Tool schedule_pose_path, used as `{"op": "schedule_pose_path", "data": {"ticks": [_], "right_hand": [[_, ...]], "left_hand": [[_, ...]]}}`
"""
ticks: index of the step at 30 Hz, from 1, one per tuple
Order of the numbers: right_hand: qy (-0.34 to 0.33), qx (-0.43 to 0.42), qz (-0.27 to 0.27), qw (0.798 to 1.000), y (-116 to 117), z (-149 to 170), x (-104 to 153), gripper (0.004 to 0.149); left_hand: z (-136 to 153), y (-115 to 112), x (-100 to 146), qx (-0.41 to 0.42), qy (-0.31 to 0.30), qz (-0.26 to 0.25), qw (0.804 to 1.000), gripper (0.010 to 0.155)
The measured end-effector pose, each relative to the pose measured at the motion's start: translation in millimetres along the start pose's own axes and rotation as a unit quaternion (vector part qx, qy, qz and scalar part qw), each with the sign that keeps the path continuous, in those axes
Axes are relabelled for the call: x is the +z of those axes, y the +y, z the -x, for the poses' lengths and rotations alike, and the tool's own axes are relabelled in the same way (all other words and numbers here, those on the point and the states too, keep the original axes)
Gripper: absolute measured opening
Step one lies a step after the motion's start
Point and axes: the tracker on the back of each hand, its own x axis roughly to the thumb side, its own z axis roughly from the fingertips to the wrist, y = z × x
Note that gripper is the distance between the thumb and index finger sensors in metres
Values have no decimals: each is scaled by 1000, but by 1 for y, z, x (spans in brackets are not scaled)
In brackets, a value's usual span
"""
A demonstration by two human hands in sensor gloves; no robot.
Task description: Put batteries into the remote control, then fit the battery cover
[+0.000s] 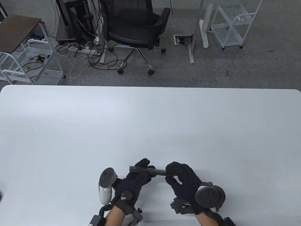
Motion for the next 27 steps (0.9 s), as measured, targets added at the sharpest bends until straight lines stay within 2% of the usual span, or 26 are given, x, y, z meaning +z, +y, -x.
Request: {"op": "schedule_pose_path", "data": {"ticks": [3,8,12,16,17,19,23,27], "right_hand": [[1,9,-13,1000,3,1,0,48],[-4,14,-55,998,6,5,-2,50],[-5,33,-106,994,10,7,-3,71],[18,49,-169,984,16,9,-3,105],[30,57,-202,977,19,10,-3,114],[35,61,-212,975,20,11,-3,121],[34,60,-211,975,20,11,-3,122],[21,56,-188,980,20,10,-4,107]], "left_hand": [[-2,2,2,-14,5,-20,1000,76],[-6,4,4,-43,8,-49,998,74],[-10,2,4,-110,11,-81,991,74],[-12,-5,3,-162,11,-82,983,74],[-12,-6,2,-169,11,-80,982,74],[-13,-8,2,-178,8,-73,981,74],[-14,-10,2,-206,9,-70,976,74],[-15,-11,1,-247,15,-67,967,74]]}}
